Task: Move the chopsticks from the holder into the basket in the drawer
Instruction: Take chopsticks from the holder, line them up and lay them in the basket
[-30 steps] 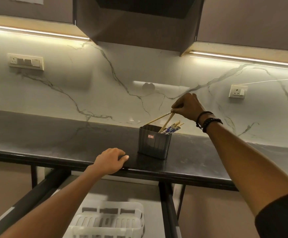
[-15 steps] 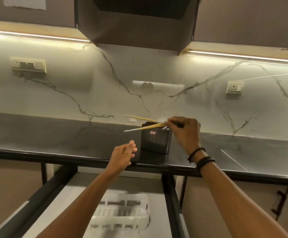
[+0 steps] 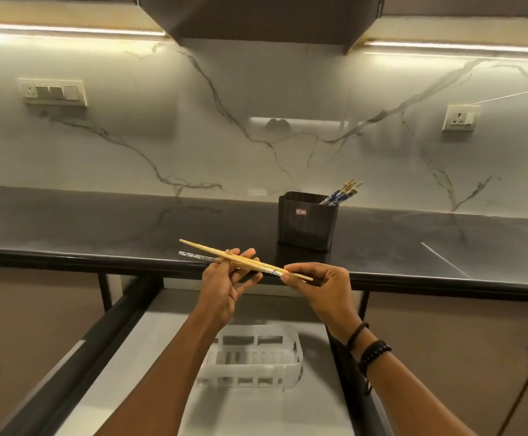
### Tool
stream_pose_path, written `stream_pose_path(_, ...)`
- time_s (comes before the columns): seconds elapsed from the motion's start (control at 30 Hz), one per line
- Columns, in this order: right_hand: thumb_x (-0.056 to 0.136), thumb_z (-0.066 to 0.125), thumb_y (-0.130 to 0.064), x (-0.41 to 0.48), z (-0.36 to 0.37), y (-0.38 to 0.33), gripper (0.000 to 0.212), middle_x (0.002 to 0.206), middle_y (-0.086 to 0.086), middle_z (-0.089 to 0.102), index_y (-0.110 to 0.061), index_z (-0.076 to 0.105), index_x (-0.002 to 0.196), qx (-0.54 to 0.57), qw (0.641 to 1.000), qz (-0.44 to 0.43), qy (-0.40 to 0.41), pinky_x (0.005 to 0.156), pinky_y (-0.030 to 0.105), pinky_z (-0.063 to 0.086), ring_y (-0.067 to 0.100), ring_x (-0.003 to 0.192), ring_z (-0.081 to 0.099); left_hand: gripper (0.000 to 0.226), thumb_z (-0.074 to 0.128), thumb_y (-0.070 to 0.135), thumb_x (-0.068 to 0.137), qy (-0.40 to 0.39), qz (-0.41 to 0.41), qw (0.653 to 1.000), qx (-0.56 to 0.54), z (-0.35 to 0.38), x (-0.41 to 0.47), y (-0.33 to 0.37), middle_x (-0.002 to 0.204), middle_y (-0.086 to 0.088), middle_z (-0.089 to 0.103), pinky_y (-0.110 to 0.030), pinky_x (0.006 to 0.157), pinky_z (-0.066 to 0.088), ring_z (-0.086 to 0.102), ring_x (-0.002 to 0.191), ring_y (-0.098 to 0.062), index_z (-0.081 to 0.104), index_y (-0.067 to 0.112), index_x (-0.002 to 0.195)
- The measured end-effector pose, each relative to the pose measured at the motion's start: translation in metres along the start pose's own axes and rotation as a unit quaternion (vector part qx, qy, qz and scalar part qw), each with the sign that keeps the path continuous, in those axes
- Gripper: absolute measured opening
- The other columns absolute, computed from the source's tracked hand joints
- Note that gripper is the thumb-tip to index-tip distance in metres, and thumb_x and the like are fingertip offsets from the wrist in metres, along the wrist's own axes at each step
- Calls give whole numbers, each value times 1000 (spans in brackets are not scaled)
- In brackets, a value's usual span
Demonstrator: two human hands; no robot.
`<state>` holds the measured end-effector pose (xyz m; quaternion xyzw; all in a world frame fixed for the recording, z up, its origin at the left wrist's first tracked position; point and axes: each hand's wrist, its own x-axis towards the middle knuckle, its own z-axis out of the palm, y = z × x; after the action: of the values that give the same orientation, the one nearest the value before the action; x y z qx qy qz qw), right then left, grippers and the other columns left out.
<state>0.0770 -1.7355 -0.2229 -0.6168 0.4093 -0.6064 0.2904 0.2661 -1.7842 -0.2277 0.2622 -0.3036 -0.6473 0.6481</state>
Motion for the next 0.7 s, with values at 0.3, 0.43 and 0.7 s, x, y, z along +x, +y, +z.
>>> stream_pose_path(0.3, 76, 76, -3, -4, -27, -1, 19, 91, 12, 76, -8, 72, 94, 118, 989, 56, 65, 82, 29, 58, 22, 88, 72, 16, 41, 20, 102, 111, 90, 987, -75, -5, 18, 26, 87, -11, 70, -46, 84, 57, 72, 85, -26, 50, 10, 112)
stream_pose_path(0.43, 76, 75, 1, -3, -34, 1, 30, 92, 11, 76, -9, 66, 103, 136, 984, 84, 84, 83, 30, 59, 21, 86, 73, 15, 33, 28, 104, 151, 298, 924, 185, -11, 29, 42, 74, 1, 53, -22, 61, 56, 59, 59, -3, 45, 19, 100)
stream_pose_path(0.7, 74, 77, 3, -3, -18, 5, 44, 98, 15, 75, -6, 63, 114, 158, 983, 88, 24, 80, 33, 60, 28, 92, 73, 18, 39, 28, 101, -163, 275, 708, 629, -9, 13, -18, 72, 6, 53, -17, 53, 42, 46, 57, -3, 45, 30, 84)
